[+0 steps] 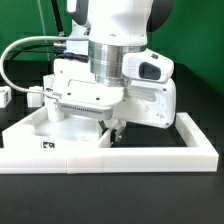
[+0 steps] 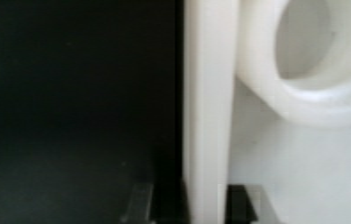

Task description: Assemble square table

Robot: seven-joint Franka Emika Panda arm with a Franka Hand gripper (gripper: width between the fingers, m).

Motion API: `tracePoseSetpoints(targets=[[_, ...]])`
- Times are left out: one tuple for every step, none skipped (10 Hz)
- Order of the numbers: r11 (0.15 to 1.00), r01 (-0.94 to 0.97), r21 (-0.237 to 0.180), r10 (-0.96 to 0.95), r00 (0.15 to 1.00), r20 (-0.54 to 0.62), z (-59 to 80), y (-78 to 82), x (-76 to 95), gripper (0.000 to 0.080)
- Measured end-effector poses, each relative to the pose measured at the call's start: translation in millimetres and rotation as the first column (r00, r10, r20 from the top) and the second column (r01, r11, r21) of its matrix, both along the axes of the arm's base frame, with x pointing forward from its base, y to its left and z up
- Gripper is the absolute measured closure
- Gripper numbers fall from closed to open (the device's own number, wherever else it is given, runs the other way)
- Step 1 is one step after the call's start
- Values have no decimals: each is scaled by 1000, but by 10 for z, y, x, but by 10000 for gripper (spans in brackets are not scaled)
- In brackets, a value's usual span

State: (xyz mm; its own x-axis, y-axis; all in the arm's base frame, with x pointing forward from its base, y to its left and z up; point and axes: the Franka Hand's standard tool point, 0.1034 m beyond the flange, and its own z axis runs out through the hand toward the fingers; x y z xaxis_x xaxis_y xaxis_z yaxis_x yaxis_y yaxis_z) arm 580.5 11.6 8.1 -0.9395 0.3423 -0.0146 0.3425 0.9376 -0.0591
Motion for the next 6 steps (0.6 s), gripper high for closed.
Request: tracePoseSetpoints(targets=[[992,-124,-21,124,992,-7,0,24,-14,738],[969,-244,-38,243,970,-15,-1,42,-21,738],[942,-331,-55,330,944,-23,-2,50,-26,738],[927,-370,-67,369,929,-27,-2,52,-27,738],[905,-421,-65,420,907,-35,-3,38,-30,738],[898,-436,-62,435,900,-37,-3,30,-33,736]])
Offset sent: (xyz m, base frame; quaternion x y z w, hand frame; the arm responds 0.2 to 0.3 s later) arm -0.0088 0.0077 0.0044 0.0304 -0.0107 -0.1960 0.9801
